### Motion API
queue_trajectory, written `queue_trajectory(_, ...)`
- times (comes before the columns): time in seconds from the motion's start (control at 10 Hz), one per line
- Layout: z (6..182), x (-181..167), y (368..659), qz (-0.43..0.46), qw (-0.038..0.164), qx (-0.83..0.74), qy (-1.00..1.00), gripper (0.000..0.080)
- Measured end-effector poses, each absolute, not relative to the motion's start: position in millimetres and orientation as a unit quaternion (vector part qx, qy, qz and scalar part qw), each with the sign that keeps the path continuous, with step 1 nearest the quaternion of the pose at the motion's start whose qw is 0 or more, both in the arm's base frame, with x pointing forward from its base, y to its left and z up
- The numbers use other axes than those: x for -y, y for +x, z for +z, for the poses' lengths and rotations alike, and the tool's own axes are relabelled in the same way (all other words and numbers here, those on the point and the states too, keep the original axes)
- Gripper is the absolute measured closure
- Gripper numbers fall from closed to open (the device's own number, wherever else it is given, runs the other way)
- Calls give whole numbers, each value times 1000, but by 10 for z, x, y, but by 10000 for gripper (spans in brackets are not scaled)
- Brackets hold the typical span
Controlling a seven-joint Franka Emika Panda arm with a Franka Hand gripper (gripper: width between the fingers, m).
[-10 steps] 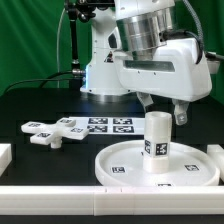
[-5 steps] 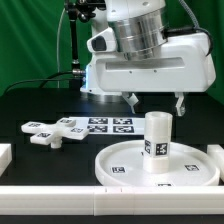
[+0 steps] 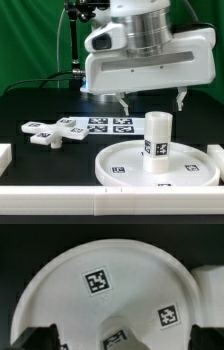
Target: Assemble round table
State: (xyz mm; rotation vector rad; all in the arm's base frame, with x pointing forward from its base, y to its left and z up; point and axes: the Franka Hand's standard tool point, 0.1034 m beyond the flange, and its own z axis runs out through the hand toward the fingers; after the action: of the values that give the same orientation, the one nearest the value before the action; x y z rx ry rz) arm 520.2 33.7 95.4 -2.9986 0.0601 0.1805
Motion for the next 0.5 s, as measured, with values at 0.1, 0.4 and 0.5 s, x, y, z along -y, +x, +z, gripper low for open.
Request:
queue_trajectory(0.1,1010,-293,5193,46,48,49,-997,151)
queue_trajectory(0.4,992,-228,5150,31,49,148,-987,151)
queue_trajectory(0.5,990,-227,5149,31,49,162,-985,151)
